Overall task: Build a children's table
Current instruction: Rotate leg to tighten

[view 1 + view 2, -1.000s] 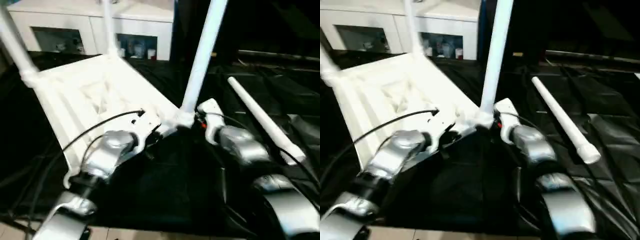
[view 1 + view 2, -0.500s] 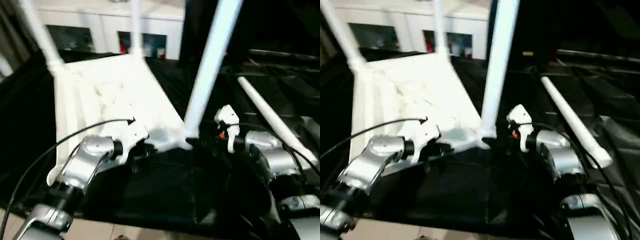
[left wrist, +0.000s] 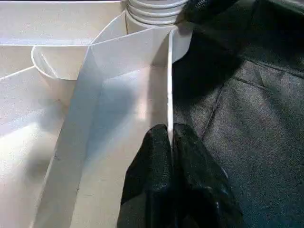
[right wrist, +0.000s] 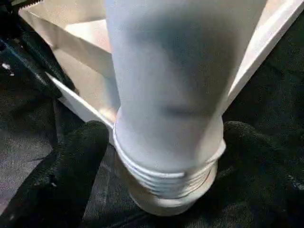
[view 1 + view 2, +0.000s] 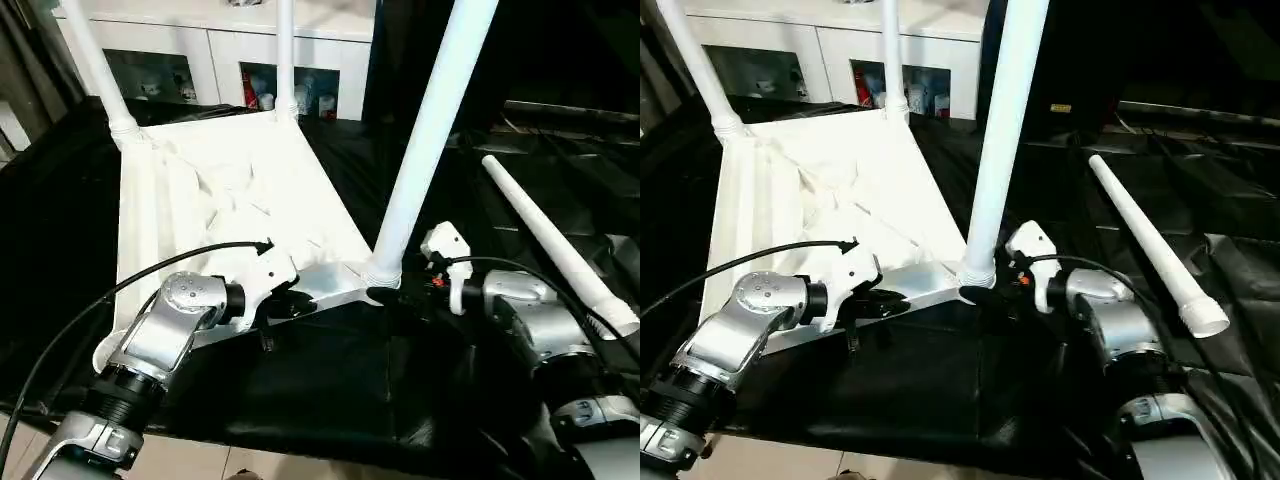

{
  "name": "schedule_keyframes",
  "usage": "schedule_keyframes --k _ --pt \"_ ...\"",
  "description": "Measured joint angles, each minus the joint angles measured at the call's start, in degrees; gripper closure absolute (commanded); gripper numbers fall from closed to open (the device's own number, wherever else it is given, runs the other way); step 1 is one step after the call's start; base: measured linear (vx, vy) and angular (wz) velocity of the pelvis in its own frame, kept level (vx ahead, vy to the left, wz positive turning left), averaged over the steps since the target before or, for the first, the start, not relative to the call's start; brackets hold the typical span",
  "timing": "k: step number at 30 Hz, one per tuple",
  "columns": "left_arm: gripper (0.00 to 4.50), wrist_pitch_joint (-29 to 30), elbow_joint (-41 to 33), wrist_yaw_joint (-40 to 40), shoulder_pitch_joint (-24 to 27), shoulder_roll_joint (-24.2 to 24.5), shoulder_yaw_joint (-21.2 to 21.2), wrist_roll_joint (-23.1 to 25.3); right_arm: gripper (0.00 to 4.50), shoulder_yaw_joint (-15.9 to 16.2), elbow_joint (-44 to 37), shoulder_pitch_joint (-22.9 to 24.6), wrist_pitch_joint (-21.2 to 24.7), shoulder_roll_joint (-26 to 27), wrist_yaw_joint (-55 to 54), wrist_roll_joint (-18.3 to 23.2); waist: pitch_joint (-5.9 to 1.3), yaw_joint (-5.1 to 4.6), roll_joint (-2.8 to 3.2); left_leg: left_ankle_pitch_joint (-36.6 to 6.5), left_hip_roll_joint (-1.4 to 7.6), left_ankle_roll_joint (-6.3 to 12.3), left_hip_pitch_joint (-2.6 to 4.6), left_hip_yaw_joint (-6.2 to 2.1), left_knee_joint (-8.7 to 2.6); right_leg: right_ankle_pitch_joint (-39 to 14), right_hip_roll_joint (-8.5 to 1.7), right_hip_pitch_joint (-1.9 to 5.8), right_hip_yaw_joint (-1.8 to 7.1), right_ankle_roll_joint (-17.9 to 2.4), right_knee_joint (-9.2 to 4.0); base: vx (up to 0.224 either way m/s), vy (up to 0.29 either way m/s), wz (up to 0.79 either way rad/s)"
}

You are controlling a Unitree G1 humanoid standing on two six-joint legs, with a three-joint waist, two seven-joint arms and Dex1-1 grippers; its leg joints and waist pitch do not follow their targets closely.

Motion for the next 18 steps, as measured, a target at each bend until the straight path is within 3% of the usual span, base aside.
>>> schedule_keyframes --k 10,18 --pt "4.5 0.0 -0.1 -0.2 0.1 0.1 0.0 0.0 1.47 0.0 1.4 0.0 -0.3 0.4 0.2 0.1 0.0 0.04 0.0 0.0 0.01 0.0 0.0 -0.01 0.1 0.0 -0.01 0.0 0.0 0.0 0.12 0.0 0.0 0.0" --pt "4.5 0.0 -0.1 -0.3 0.2 0.3 0.0 0.0 1.71 0.0 1.8 0.0 -0.6 0.7 0.1 0.2 0.0 0.0 0.0 0.0 0.04 0.0 0.0 -0.02 0.29 0.0 -0.01 -0.01 0.01 0.0 0.32 0.0 0.0 0.0"
